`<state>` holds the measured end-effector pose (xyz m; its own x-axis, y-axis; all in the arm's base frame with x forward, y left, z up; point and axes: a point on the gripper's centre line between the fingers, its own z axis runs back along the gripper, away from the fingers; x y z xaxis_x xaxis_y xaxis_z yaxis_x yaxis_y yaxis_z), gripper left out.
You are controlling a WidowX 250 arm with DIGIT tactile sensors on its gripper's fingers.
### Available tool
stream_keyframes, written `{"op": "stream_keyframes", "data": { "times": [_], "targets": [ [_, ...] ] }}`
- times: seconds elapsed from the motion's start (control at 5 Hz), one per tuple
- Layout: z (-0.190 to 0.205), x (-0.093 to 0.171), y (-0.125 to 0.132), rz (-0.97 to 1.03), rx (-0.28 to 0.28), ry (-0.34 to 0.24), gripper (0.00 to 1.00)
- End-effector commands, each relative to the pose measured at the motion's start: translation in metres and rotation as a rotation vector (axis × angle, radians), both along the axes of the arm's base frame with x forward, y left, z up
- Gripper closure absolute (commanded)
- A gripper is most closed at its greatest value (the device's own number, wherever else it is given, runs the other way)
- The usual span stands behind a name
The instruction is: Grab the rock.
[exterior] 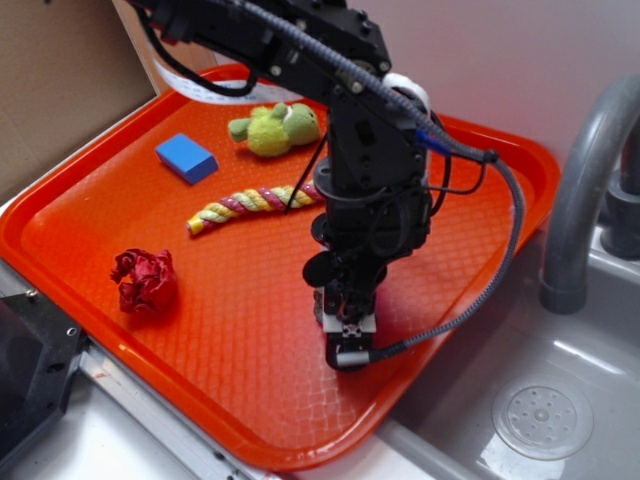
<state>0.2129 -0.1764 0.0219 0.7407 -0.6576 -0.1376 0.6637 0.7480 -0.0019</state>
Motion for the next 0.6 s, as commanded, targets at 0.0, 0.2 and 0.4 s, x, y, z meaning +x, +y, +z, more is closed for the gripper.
{"op": "stream_keyframes", "data": {
  "times": [0.0, 0.2, 0.4],
  "targets": [
    [0.061, -0.004, 0.025, 0.143, 0.074, -0.086, 1.00],
    [0.105, 0.002, 0.064, 0.374, 0.074, -0.123, 1.00],
    [0.147, 0.003, 0.109, 0.551, 0.037, -0.170, 1.00]
  ]
}}
